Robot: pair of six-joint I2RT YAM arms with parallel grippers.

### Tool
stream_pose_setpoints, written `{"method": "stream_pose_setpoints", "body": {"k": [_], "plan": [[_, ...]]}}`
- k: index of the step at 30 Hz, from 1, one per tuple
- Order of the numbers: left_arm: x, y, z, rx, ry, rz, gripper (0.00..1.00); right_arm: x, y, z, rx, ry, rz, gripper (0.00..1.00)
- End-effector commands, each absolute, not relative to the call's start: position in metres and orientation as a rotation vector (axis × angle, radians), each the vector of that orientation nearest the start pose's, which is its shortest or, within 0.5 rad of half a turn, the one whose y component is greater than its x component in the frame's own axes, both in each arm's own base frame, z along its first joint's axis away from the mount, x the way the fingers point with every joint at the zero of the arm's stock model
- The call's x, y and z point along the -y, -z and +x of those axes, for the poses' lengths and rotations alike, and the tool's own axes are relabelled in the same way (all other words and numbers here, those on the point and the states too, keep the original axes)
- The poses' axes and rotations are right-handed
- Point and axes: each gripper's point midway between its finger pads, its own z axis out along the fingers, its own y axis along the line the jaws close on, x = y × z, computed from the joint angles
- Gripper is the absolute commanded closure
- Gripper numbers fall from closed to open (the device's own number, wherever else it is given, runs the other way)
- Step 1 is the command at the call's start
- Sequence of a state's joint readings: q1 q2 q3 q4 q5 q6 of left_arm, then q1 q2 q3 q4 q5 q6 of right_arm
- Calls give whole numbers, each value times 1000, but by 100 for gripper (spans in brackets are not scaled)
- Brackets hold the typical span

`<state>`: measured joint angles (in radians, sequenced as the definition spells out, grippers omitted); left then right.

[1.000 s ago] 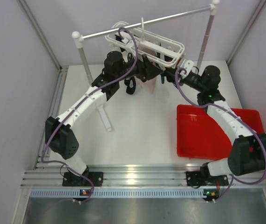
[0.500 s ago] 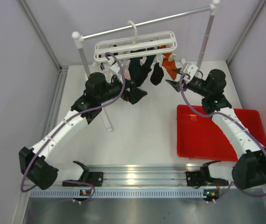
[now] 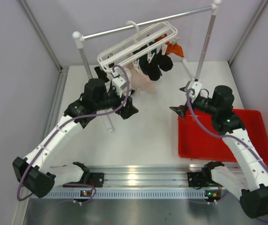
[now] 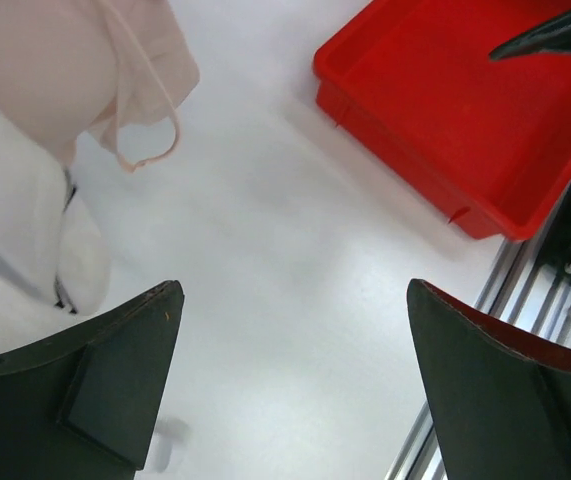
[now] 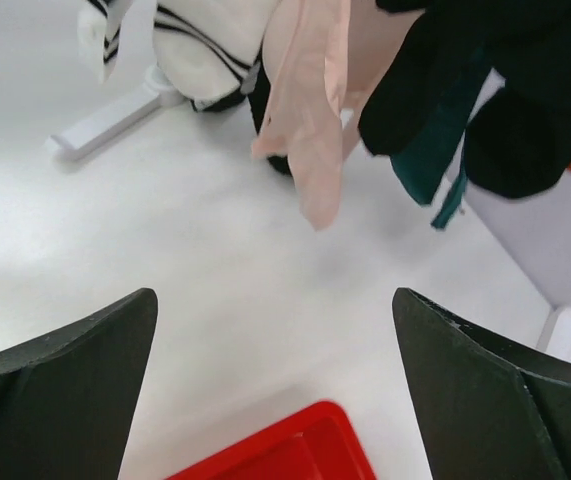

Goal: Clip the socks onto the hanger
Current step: Reset both arms

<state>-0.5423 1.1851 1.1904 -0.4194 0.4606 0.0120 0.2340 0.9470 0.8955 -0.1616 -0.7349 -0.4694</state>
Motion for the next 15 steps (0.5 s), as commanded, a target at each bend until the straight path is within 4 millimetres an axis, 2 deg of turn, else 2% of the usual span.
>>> {"method": "stream_pose_setpoints", "body": {"k": [1, 6, 10, 11, 12, 13, 14, 15], "plan": [[215, -298, 262, -1820, 642, 892, 2, -160, -270, 268, -1570, -466, -1021, 0], [169, -274, 260, -1968, 475, 793, 2, -138, -260, 264, -1689, -376, -917, 0], [125, -274, 266, -2005, 337, 577, 2, -127, -251, 256, -1741, -352, -837, 0], [112, -281, 264, -1983, 305, 522, 2, -125, -253, 252, -1737, -346, -820, 0], [103, -275, 261, -2003, 280, 483, 2, -123, -252, 250, -1744, -346, -798, 0], [95, -274, 259, -2004, 254, 459, 2, -122, -246, 247, -1755, -349, -786, 0], [81, -277, 254, -1993, 200, 414, 2, -118, -249, 243, -1747, -351, -766, 0], [75, -270, 251, -2009, 171, 399, 2, -117, -248, 241, -1749, -353, -761, 0]]}}
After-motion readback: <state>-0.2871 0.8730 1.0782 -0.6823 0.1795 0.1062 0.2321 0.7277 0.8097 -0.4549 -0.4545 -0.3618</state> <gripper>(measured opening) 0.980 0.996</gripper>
